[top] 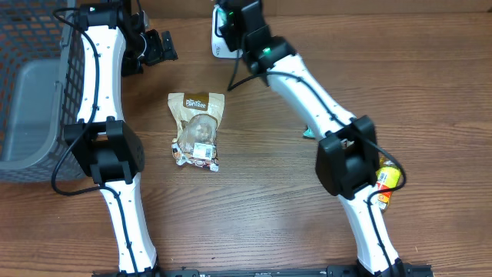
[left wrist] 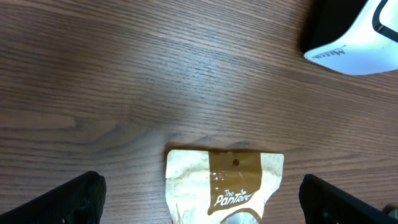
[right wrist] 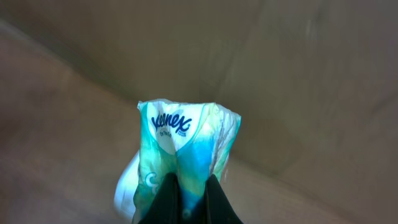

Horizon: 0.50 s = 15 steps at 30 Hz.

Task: Scan the item barcode
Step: 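Hold the tissue pack over the scanner window with the right gripper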

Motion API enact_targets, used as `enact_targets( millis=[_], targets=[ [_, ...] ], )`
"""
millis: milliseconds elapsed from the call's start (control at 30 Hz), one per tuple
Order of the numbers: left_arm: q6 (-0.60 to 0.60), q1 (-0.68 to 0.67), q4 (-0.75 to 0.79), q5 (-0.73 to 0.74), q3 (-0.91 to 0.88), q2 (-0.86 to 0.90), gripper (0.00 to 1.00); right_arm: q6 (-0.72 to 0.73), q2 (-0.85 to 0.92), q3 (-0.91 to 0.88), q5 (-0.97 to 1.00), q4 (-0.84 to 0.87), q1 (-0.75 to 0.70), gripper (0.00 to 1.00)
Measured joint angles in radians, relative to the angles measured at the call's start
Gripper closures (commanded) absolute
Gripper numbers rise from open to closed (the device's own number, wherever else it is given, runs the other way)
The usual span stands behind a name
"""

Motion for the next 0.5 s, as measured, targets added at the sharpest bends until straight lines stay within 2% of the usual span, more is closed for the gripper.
enact_targets(
  millis=[233, 367, 500],
  targets=[
    [0.000, 0.000, 0.000, 0.000, 0.000, 0.000, 0.00, -0.145, 0.133, 0.000, 0.182, 0.238, 0.015, 0.96],
    [0.000, 0.000, 0.000, 0.000, 0.000, 0.000, 0.00, -0.199, 0.204, -0.003, 0.229, 0.282, 0.006, 0.96],
    [0.000, 0.000, 0.000, 0.000, 0.000, 0.000, 0.00, -0.183, 0.211, -0.005, 0.246, 0.285, 0.003, 0.96]
  ],
)
